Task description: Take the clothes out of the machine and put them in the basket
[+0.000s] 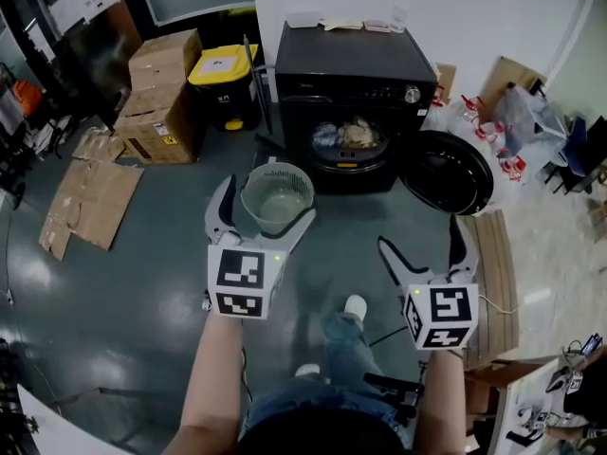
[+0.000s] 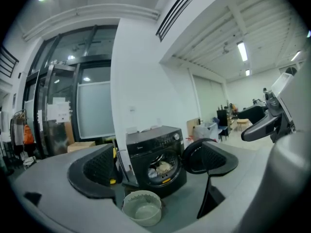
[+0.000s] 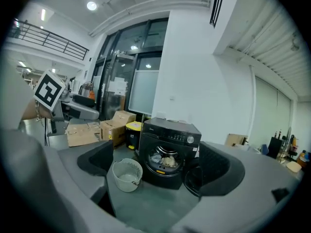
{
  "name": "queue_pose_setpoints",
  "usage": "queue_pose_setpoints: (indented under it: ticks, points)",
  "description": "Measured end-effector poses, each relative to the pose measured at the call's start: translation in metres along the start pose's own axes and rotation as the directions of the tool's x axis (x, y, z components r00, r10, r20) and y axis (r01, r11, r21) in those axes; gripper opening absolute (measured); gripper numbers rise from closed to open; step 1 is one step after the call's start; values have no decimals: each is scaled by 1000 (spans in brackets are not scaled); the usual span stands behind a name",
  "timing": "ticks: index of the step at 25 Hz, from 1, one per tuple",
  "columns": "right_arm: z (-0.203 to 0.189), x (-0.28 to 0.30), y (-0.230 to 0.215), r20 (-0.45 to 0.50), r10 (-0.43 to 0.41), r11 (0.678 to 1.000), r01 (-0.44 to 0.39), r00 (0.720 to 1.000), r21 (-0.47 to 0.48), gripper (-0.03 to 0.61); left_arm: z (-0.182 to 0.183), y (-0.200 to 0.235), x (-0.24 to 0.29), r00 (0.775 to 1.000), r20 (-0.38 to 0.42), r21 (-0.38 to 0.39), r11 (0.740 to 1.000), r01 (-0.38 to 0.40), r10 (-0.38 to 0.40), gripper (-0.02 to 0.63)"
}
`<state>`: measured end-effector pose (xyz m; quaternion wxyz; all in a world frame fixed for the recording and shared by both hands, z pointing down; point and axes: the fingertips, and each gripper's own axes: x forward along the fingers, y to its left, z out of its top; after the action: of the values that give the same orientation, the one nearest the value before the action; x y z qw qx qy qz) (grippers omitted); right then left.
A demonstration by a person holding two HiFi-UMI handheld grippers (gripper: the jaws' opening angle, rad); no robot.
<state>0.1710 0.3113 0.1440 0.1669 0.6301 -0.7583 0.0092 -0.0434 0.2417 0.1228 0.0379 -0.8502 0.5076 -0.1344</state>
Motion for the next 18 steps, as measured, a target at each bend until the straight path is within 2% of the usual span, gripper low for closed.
queue_pose_setpoints:
  ticks: [9,13,18]
  points:
    - [-9,72,-118,-25,-30,998,32,999,58,548,12,-12,99,998,-63,-27,999,-32,30,565]
    - [-6,110,-154,-35,-10,997,12,999,76,548,28,-15,148,997,-64,-31,999,-43,41,565]
    - [-3,160,-187,-48,30,998,-27,998,55,548,39,-12,201,995,-74,-28,997,-69,66,565]
